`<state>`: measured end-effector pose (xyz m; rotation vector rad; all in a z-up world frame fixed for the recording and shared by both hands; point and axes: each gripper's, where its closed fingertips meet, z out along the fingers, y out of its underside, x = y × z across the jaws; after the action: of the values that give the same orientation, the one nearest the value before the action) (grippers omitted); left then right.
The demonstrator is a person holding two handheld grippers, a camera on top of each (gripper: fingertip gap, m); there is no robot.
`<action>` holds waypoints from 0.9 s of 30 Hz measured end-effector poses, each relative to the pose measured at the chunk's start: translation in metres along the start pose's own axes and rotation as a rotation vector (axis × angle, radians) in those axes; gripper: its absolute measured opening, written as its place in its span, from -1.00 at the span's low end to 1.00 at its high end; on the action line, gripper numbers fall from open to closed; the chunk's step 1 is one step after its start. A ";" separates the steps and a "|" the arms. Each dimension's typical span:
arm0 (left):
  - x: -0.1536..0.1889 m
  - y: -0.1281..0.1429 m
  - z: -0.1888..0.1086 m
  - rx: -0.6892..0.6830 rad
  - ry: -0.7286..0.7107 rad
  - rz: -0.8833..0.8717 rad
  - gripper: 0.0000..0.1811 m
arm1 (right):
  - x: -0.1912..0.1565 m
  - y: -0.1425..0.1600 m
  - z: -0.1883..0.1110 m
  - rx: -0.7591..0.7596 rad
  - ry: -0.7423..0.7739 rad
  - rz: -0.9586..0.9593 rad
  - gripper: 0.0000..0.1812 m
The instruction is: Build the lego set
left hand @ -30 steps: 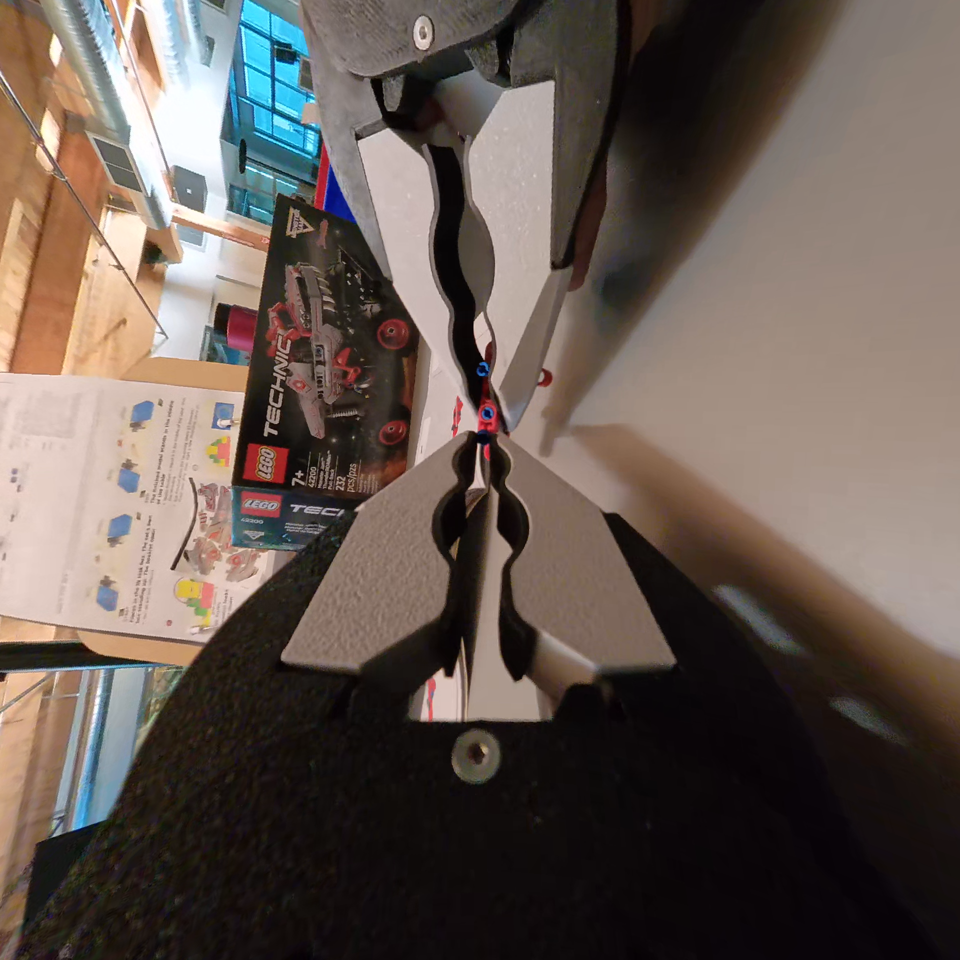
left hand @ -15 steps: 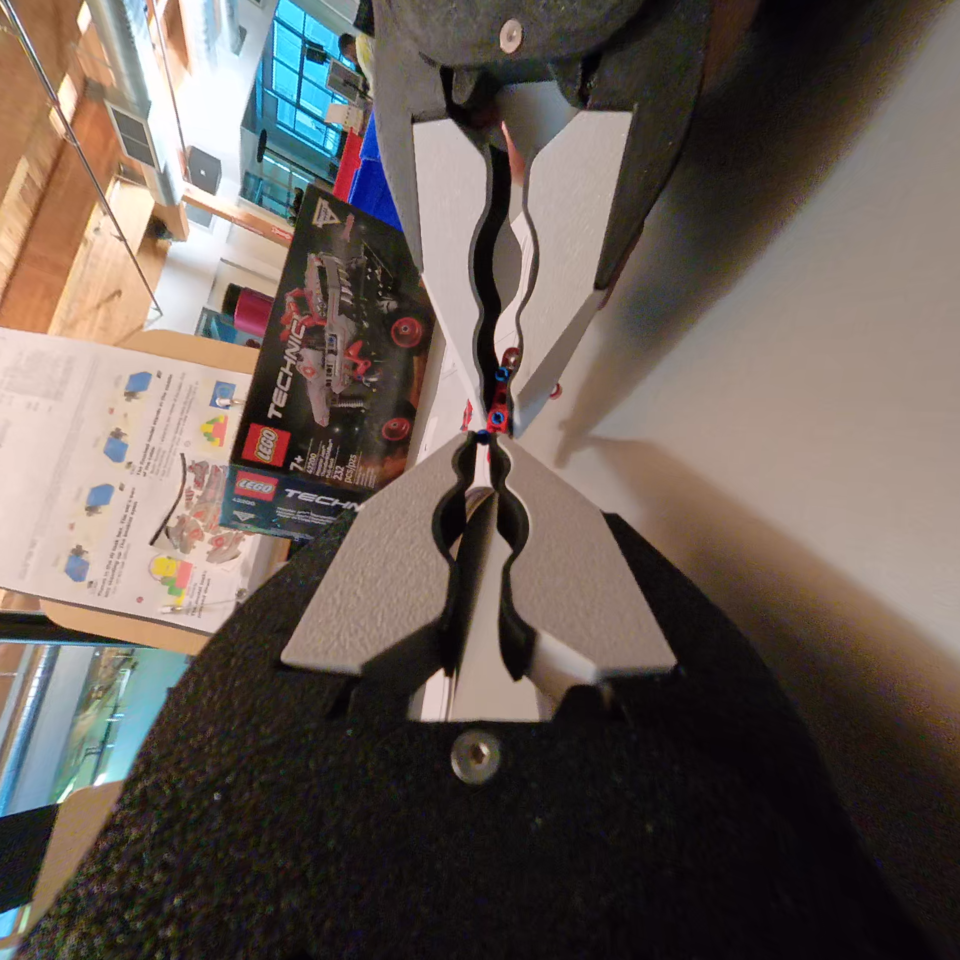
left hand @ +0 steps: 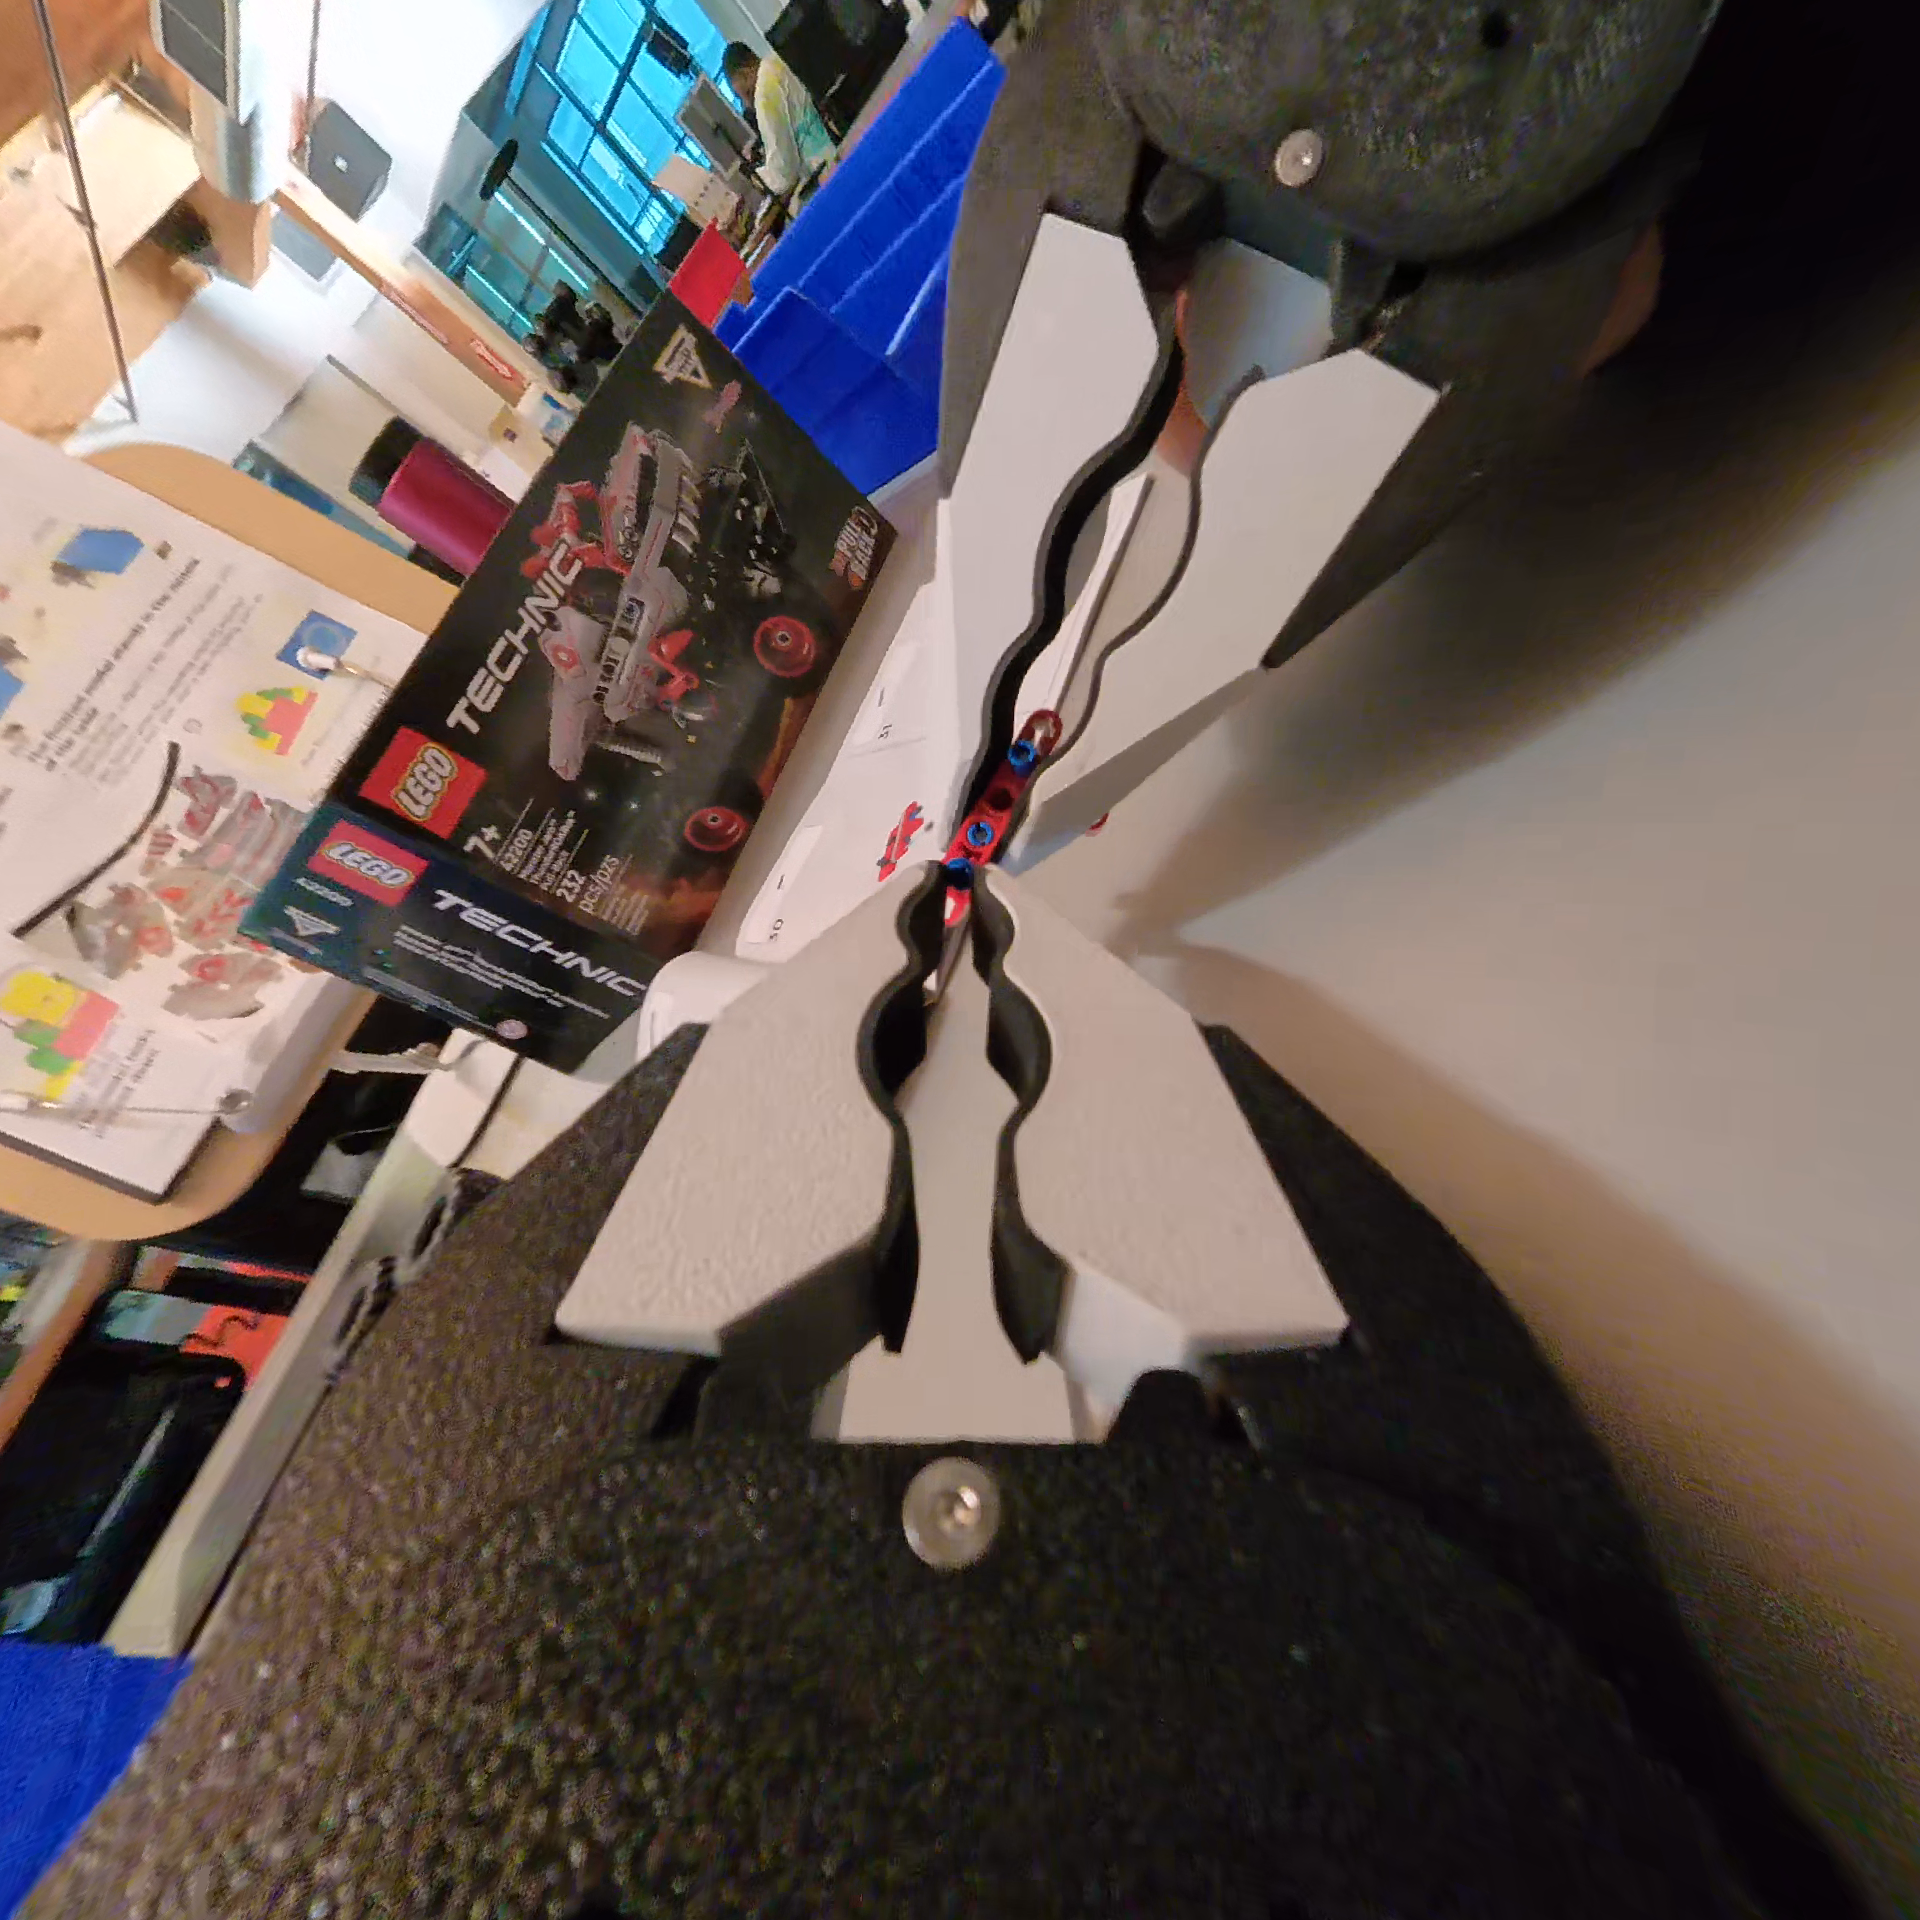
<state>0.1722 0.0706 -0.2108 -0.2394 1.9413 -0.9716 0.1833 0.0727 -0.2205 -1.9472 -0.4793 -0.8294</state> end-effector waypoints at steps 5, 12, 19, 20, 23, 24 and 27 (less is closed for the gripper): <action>-0.002 0.001 0.001 -0.012 0.005 -0.058 -0.98 | 0.002 0.001 0.001 -0.027 0.026 -0.036 -0.94; -0.012 -0.002 0.001 0.003 -0.016 -0.191 -0.99 | 0.011 -0.004 0.003 -0.061 0.103 -0.058 -0.95; -0.011 0.002 0.000 -0.042 -0.047 -0.080 -0.98 | 0.008 -0.004 0.005 -0.105 0.105 -0.103 -0.94; -0.011 0.002 0.001 -0.033 -0.031 -0.132 -0.98 | 0.009 -0.004 0.005 -0.106 0.103 -0.093 -0.95; -0.012 0.003 0.002 -0.027 0.006 -0.242 -0.98 | 0.009 -0.003 0.006 -0.125 0.110 -0.101 -0.95; -0.012 0.003 0.002 -0.031 0.016 -0.262 -0.98 | 0.009 -0.002 0.007 -0.132 0.110 -0.105 -0.95; -0.013 0.003 0.002 -0.029 0.023 -0.295 -0.98 | 0.011 -0.003 0.007 -0.141 0.128 -0.120 -0.94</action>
<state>0.1820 0.0781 -0.2050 -0.5454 1.9766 -1.1401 0.1910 0.0801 -0.2132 -1.9932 -0.4753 -1.0832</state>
